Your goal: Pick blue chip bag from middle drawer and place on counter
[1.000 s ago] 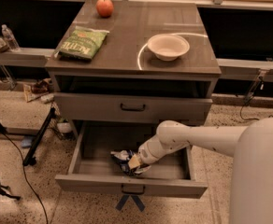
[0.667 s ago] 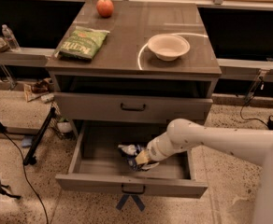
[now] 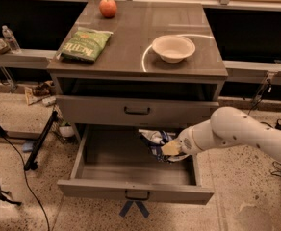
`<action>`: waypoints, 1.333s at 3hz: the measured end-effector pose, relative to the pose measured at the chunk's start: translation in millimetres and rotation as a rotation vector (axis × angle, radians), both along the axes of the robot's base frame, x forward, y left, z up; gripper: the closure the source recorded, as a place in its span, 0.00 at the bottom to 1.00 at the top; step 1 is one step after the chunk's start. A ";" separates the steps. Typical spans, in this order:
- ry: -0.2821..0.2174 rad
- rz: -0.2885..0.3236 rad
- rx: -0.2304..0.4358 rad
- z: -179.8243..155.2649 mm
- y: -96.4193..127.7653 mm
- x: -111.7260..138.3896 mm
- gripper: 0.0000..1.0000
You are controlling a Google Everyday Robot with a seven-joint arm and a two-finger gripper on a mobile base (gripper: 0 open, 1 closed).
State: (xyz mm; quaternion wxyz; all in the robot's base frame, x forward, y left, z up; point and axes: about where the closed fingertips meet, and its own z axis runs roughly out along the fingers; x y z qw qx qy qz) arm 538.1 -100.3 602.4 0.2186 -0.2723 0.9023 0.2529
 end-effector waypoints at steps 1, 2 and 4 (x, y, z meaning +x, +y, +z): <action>-0.066 0.037 0.063 69.9 -24.6 -4.0 1.00; -0.054 0.089 0.081 89.7 -30.1 -13.3 1.00; -0.089 0.080 0.074 110.8 -34.4 -15.9 1.00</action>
Offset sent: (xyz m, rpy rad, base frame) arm -0.0040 -0.0246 0.0699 0.0626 -0.0660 0.0370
